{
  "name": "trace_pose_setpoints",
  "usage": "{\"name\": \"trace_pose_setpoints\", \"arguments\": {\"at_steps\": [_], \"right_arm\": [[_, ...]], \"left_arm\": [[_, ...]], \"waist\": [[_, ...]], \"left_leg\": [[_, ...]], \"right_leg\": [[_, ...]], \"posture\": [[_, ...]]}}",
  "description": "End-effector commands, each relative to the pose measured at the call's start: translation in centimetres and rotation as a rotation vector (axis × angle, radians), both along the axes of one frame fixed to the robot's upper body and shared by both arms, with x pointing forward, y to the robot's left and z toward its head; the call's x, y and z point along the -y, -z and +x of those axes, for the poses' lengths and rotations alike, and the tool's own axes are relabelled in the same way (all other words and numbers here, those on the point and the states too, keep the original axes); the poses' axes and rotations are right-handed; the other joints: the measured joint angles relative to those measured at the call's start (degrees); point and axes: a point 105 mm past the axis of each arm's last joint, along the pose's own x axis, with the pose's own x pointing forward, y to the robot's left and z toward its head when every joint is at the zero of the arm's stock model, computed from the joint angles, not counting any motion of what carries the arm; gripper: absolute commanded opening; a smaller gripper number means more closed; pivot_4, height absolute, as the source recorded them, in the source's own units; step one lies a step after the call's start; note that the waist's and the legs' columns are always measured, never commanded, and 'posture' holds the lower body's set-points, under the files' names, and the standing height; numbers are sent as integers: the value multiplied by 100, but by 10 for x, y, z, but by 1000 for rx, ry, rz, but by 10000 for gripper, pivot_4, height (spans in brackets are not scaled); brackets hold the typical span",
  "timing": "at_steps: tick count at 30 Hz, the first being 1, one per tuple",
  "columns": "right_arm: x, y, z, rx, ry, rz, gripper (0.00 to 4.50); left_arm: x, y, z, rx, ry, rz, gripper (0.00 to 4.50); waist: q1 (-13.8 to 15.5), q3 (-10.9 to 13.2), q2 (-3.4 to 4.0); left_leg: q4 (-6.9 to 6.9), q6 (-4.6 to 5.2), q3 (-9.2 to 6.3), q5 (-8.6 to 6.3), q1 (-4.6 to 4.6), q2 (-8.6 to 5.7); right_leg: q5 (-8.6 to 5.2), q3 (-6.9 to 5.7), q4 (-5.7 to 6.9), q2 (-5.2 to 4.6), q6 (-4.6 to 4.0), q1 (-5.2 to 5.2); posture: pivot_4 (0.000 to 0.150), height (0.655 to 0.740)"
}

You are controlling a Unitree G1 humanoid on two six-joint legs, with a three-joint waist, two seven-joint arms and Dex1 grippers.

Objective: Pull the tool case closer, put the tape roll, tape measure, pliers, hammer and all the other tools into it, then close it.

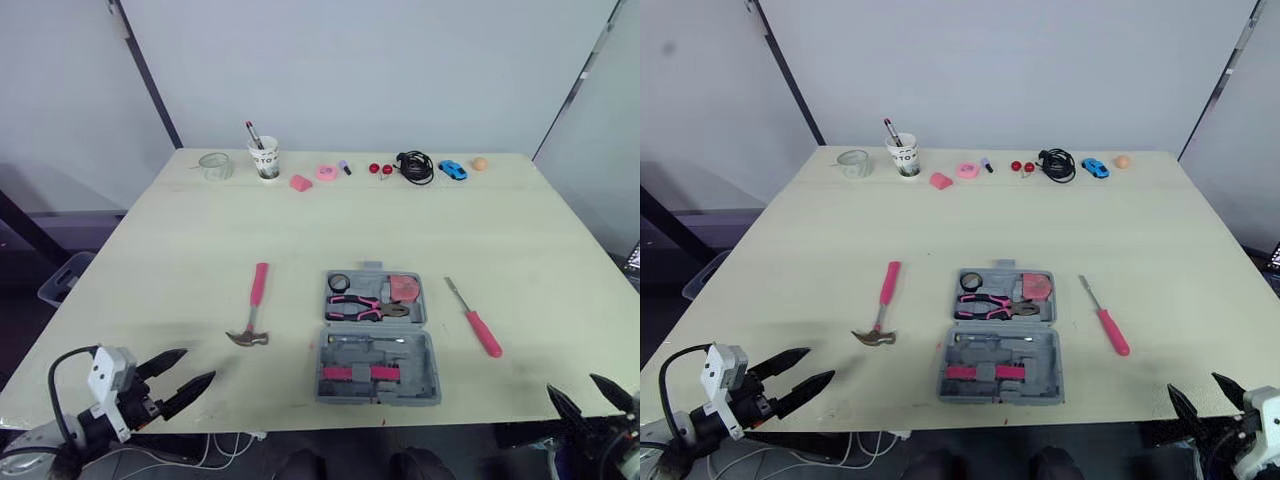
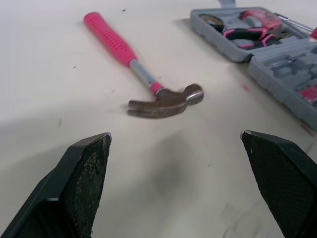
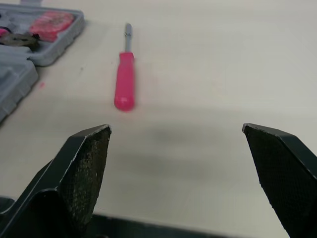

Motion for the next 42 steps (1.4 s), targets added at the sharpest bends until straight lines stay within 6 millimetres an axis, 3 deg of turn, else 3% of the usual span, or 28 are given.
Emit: {"name": "trace_pose_setpoints", "arguments": {"at_steps": [1,8,12,17,26,31,34,38,42], "right_arm": [[4,-7,-4,37,16,-22,44602],[-8,-8,2,52,-27,-34,44602],[-25,-17,17,85,-85,-37,44602],[-53,-34,34,122,-188,-40,44602],[-109,-58,50,140,-520,3,44602],[-141,-72,53,160,-696,3,44602],[-153,-80,54,182,-765,4,44602],[-163,-89,53,210,-831,-3,44602],[-167,-99,62,251,-844,-27,44602]], "left_arm": [[-11,-10,1,22,0,36,45000],[-8,-21,7,37,53,56,45000],[-1,-26,8,47,112,71,45000],[8,-28,3,38,194,87,45000],[19,-44,22,63,309,138,45000],[18,-45,50,58,319,210,45000],[33,-46,68,69,333,220,45000],[47,-42,78,66,371,265,45000],[44,-50,111,48,161,292,45000]], "waist": [[-2,2,4],[2,10,17],[0,9,17],[5,9,16],[27,2,4],[26,0,-3],[34,-2,-9],[36,-4,-12],[24,-2,-14]], "left_leg": [[-3,0,0,0,0,0],[-16,-17,2,-10,2,-4],[-21,0,-2,0,2,-5],[-23,1,-3,1,2,-7],[-22,3,-11,2,0,-17],[-19,4,2,3,-2,-22],[-20,4,-3,3,-4,-22],[-15,4,-3,4,-9,-24],[-12,4,-6,4,-9,-22]], "right_leg": [[0,-1,-3,-2,0,0],[2,-139,-7,-108,-2,0],[2,-151,-9,-108,-2,0],[2,-155,-11,-105,-2,1],[2,-171,-14,-84,-1,11],[3,-187,-16,-55,0,18],[3,-192,-15,-47,0,20],[5,-193,-16,-47,3,22],[17,-194,-14,-43,24,22]], "posture": [[1500,7400],[1500,7400],[1500,7400],[1500,7400],[1500,7400],[1500,7400],[1500,7400],[1500,7400],[1500,7400]]}}
